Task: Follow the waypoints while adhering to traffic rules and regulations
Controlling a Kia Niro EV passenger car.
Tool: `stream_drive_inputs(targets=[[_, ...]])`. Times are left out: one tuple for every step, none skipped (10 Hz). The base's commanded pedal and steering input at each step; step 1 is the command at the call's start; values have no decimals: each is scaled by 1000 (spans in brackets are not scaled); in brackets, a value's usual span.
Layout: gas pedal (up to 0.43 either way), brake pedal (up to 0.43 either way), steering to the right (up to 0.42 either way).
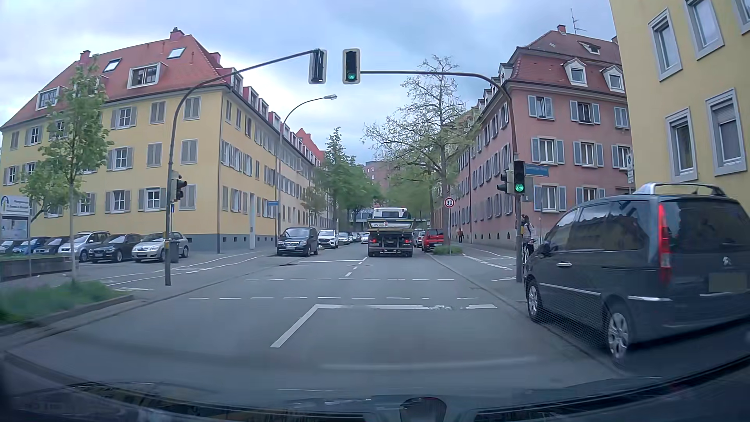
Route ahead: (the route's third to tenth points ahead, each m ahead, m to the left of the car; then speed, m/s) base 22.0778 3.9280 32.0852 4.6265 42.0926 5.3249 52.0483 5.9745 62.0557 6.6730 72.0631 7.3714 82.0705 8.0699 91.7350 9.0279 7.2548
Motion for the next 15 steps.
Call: stream_drive_inputs(targets=[[98, 0, 9], [98, 0, 8], [98, 0, 8], [98, 0, 7], [98, 0, 6], [98, 0, 6], [98, 0, 6], [98, 0, 6], [98, 0, 5], [98, 0, 5], [98, 0, 4], [98, 0, 4], [98, 0, 3], [98, 0, 3], [98, 0, 4]])
